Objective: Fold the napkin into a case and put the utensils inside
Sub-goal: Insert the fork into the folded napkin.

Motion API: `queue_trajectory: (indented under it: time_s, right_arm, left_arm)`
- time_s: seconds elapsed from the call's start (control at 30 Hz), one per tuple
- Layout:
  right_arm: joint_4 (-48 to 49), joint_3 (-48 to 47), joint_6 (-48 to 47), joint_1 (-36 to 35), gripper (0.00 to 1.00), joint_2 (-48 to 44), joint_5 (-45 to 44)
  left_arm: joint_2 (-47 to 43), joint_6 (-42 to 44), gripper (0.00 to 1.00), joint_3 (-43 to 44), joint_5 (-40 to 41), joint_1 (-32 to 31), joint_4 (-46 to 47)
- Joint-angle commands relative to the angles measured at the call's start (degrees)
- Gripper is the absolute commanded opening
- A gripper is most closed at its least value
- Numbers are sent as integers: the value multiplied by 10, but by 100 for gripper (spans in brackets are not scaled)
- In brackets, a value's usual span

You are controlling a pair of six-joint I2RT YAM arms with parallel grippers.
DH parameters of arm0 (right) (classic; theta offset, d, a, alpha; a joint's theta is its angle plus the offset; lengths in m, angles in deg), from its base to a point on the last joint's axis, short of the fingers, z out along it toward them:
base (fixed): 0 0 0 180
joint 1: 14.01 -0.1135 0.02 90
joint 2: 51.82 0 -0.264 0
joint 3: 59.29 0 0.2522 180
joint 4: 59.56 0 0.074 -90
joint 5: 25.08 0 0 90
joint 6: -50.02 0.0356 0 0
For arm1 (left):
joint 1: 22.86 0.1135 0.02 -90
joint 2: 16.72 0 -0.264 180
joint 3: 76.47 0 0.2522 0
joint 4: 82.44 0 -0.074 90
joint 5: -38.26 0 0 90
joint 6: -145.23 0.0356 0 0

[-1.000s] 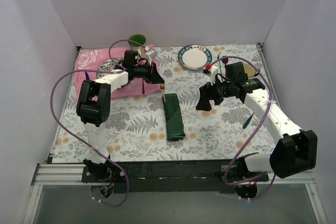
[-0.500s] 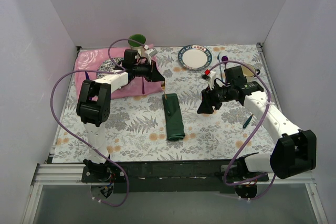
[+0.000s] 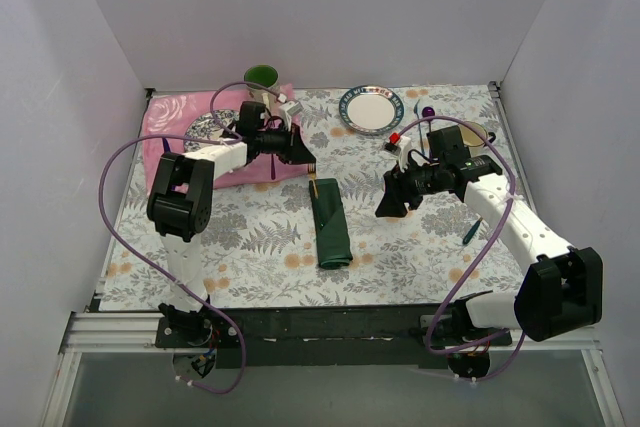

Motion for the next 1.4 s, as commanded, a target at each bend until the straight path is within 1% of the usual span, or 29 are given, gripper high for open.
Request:
queue_trajectory:
  time_s: [0.0, 0.27, 0.7, 0.87, 0.9, 0.93, 1.03, 1.07, 1.13, 1.17, 1.27, 1.33, 1.37]
  right_arm:
    - [2, -7, -5, 1, 59, -8, 17]
    - [1, -13, -4, 1, 59, -3, 18]
    - [-3, -17, -7, 2, 59, 7, 24]
    - [0, -6, 4, 1, 59, 4, 32]
    - [3, 9, 9, 1, 58, 2, 40]
    - [11, 16, 14, 1, 57, -4, 45]
    - [22, 46, 25, -8, 45, -12, 59]
    - [29, 51, 25, -12, 37, -13, 61]
    - [44, 69, 29, -32, 28, -20, 59]
    - [56, 72, 30, -40, 21, -21, 57]
    - [83, 84, 25, -82, 13, -22, 45]
    - [95, 88, 18, -110, 10, -16, 29]
    - [98, 87, 11, -118, 5, -13, 25]
  left_arm:
    - [5, 1, 0, -8, -25, -4, 4]
    - [19, -25, 0, -1, -32, -6, -2]
    - [21, -65, 0, -23, -41, -6, 8]
    - [21, -69, 0, -23, -39, -8, 7]
    - [21, -70, 0, -25, -39, -9, 8]
    - [20, -71, 0, -28, -39, -9, 22]
    - [17, -78, 0, -41, -39, -11, 31]
    - [15, -78, 0, -43, -39, -12, 31]
    - [12, -77, 0, -46, -38, -13, 31]
    - [12, -77, 0, -49, -38, -14, 31]
    - [9, -78, 0, -53, -36, -15, 33]
    - [8, -80, 0, -56, -35, -16, 35]
    - [7, -81, 0, -59, -33, -15, 36]
